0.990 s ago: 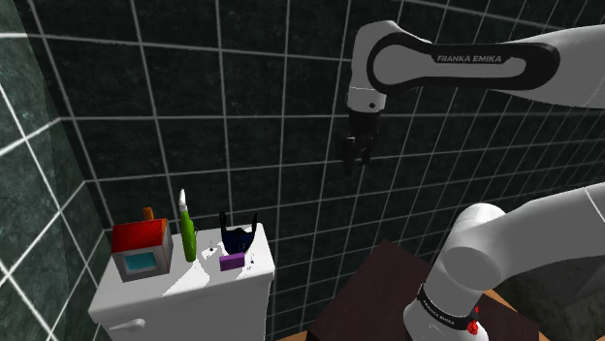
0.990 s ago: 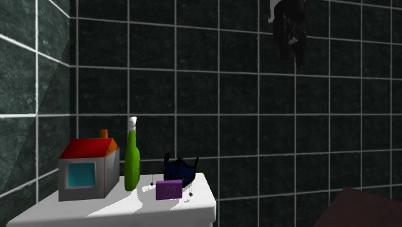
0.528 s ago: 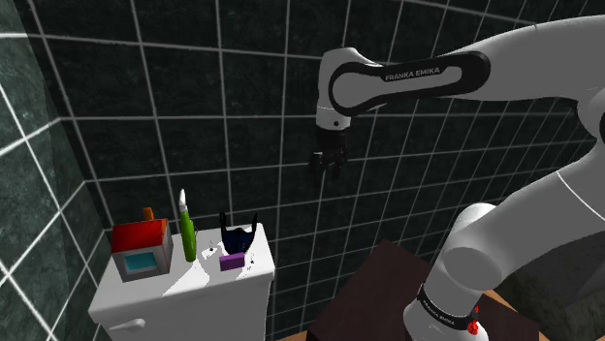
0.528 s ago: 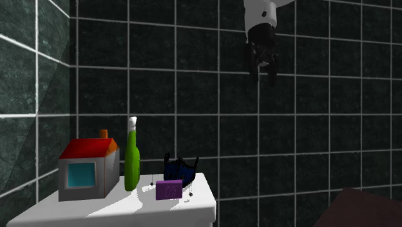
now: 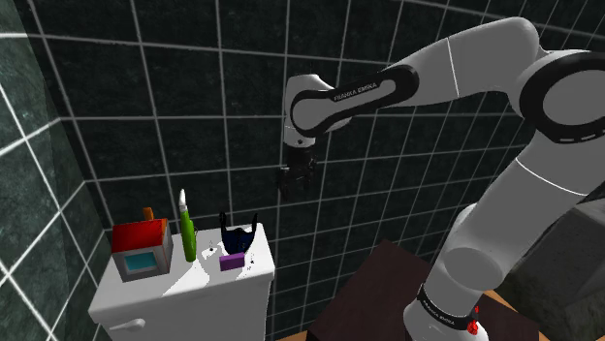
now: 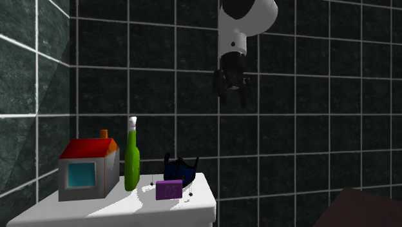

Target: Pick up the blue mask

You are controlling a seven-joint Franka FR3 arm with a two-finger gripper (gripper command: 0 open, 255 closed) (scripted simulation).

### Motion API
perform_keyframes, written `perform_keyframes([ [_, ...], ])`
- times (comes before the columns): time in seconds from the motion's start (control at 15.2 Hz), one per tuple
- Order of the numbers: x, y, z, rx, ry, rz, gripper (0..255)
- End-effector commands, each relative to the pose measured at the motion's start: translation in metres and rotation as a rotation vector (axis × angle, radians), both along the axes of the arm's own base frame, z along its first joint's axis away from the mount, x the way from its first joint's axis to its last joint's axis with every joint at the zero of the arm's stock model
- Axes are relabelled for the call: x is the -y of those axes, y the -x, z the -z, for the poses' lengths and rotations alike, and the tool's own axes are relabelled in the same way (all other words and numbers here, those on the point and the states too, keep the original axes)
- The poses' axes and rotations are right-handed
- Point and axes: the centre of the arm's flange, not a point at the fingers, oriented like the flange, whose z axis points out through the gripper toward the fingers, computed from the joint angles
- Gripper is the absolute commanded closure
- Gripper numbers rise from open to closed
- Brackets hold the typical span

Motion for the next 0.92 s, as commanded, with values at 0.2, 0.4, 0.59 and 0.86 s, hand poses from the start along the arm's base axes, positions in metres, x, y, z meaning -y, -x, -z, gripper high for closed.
perform_keyframes([
  [0.2, -0.021, -0.046, 0.04, -0.004, -0.024, 0.009, 0],
  [0.4, -0.035, -0.074, 0.064, -0.007, -0.038, 0.014, 0],
  [0.59, -0.049, -0.102, 0.087, -0.01, -0.052, 0.019, 0],
  [0.86, -0.069, -0.14, 0.118, -0.014, -0.07, 0.026, 0],
])
